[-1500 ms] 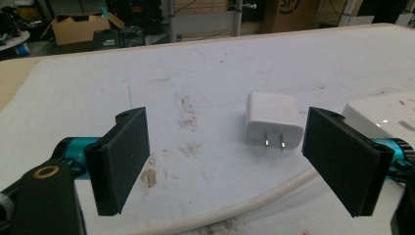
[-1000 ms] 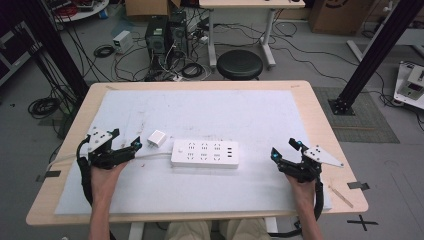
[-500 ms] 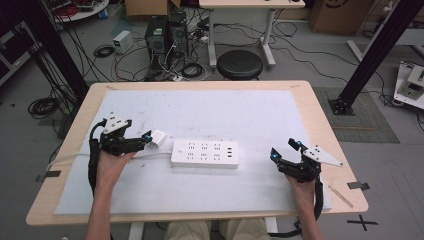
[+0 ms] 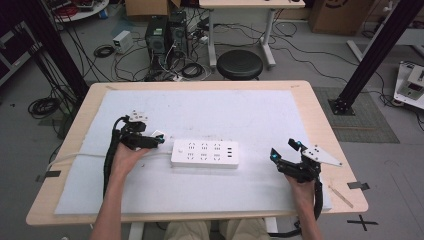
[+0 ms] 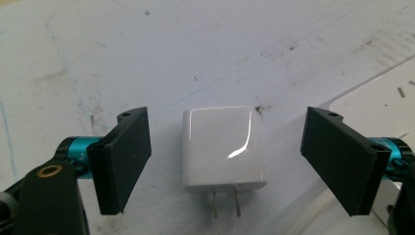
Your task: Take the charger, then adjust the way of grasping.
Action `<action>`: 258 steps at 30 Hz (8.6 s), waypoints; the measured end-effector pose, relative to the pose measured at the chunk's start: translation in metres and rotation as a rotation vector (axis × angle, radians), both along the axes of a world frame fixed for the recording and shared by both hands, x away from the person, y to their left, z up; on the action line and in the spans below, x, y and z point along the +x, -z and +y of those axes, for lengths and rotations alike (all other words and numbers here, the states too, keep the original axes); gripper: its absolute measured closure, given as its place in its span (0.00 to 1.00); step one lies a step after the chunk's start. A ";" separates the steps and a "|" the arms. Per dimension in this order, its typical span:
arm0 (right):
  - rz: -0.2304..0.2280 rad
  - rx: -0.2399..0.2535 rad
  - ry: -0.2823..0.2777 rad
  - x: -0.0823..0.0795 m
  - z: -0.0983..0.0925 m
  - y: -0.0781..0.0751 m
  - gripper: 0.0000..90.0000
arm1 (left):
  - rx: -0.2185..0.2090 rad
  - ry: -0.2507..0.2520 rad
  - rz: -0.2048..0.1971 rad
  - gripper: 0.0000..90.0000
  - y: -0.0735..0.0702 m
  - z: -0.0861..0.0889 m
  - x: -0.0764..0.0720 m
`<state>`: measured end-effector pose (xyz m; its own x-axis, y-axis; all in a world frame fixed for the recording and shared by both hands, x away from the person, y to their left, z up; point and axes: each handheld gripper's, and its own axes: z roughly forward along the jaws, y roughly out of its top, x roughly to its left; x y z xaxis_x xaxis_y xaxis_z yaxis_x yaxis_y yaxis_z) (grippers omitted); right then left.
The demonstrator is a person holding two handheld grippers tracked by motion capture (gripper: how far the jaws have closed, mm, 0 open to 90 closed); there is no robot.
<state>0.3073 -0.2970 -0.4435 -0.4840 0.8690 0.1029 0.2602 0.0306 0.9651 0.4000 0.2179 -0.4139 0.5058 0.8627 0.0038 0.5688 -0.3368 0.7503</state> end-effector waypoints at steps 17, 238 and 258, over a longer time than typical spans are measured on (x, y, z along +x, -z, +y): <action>-0.009 -0.002 -0.007 0.000 0.000 0.000 0.21 | 0.035 -0.037 0.069 0.21 0.026 -0.005 0.012; 0.210 0.044 -0.629 0.007 0.127 -0.039 0.70 | 0.365 0.457 -0.886 0.47 0.005 -0.198 -0.152; 0.222 0.047 -0.615 0.005 0.126 -0.037 0.70 | 0.368 0.467 -0.879 0.47 0.005 -0.198 -0.152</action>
<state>0.3123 -0.1712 -0.4067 -0.8540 0.4329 0.2885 0.4018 0.1968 0.8943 0.2484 0.0198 -0.4191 0.4796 0.4548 0.7504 -0.3681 -0.6720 0.6425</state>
